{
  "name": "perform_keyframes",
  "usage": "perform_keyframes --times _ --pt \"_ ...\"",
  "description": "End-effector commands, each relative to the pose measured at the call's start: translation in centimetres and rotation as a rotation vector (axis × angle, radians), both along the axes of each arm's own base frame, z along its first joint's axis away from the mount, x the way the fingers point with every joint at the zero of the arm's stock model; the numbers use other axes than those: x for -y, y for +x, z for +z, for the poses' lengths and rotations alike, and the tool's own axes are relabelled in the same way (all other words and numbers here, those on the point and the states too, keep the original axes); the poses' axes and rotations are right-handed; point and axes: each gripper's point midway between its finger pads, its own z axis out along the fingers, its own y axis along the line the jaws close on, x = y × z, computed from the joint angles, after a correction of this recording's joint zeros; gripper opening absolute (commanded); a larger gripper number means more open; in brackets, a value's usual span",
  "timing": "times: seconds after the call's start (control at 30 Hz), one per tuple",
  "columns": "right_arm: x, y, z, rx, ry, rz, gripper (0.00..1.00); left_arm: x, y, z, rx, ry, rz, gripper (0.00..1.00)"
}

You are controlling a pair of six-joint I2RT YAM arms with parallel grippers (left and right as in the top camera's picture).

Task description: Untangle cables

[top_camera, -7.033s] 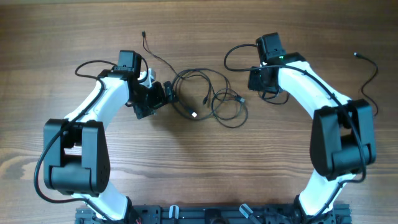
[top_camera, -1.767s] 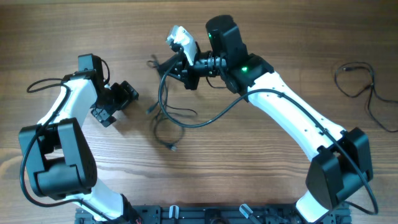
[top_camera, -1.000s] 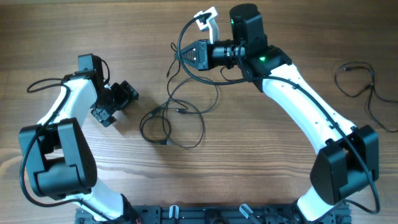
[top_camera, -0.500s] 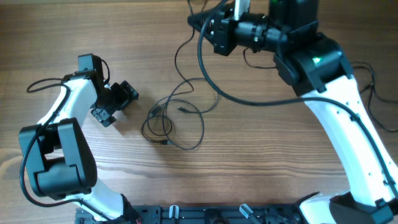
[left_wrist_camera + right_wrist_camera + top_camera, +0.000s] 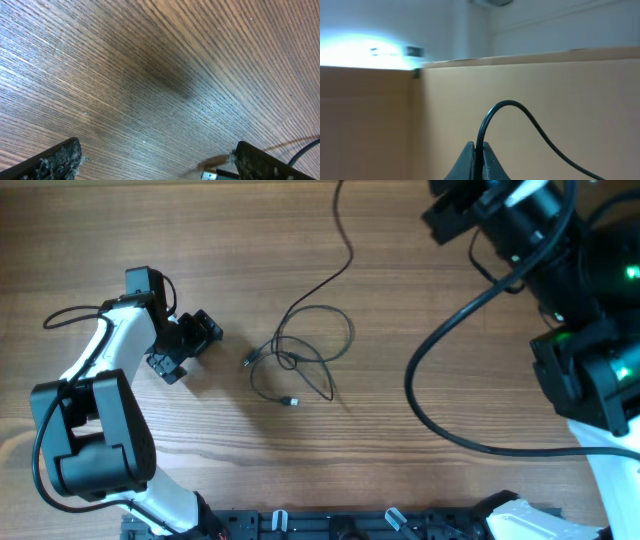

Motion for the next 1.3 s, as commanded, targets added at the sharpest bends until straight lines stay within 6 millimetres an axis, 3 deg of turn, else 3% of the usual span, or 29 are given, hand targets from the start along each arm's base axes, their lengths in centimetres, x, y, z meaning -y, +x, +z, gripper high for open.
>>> perform_keyframes --times 0.0,0.1,0.23,0.33,0.4,0.53,0.67,0.87,1.0,1.07,1.13,1.27 --pt "5.0 2.9 0.3 -0.04 0.093 -0.319 0.04 -0.3 -0.2 -0.3 -0.01 0.009 -0.002 1.0" --pt "8.3 4.3 -0.3 -0.088 0.161 -0.514 0.04 -0.3 -0.1 -0.3 -0.009 0.009 -0.003 1.0" --pt "8.4 6.1 -3.4 -0.189 0.097 -0.573 0.04 -0.3 -0.1 -0.3 -0.009 0.009 -0.002 1.0" --pt "7.9 8.1 -7.9 -0.324 -0.015 -0.612 0.04 -0.3 -0.1 -0.3 -0.009 0.009 -0.002 1.0" --pt "8.6 9.5 -12.7 -0.463 -0.128 -0.701 0.04 -0.3 -0.1 -0.3 -0.009 0.009 -0.002 1.0" --pt "8.5 10.7 -19.4 -0.64 -0.307 -0.744 0.04 -0.3 -0.1 -0.3 -0.009 0.009 -0.003 1.0" --pt "8.5 10.7 -22.2 -0.719 -0.392 -0.749 0.04 -0.3 -0.1 -0.3 -0.009 0.009 -0.002 1.0" --pt "10.8 10.3 -22.3 -0.726 -0.412 -0.886 0.04 -0.3 -0.1 -0.3 -0.009 0.009 -0.002 1.0" --pt "10.1 10.1 -23.1 -0.754 -0.435 -0.832 0.04 -0.3 -0.1 -0.3 -0.009 0.009 -0.002 1.0" --pt "8.7 9.8 -24.1 -0.792 -0.438 -0.741 0.04 -0.3 -0.1 -0.3 -0.009 0.009 -0.002 1.0" --pt "7.0 9.2 -25.2 -0.836 -0.453 -0.625 0.05 -0.3 -0.1 -0.3 -0.009 0.009 -0.002 1.0" --pt "1.3 6.2 -27.6 -0.947 -0.487 -0.23 0.05 -0.3 -0.1 -0.3 -0.009 0.009 -0.002 1.0"
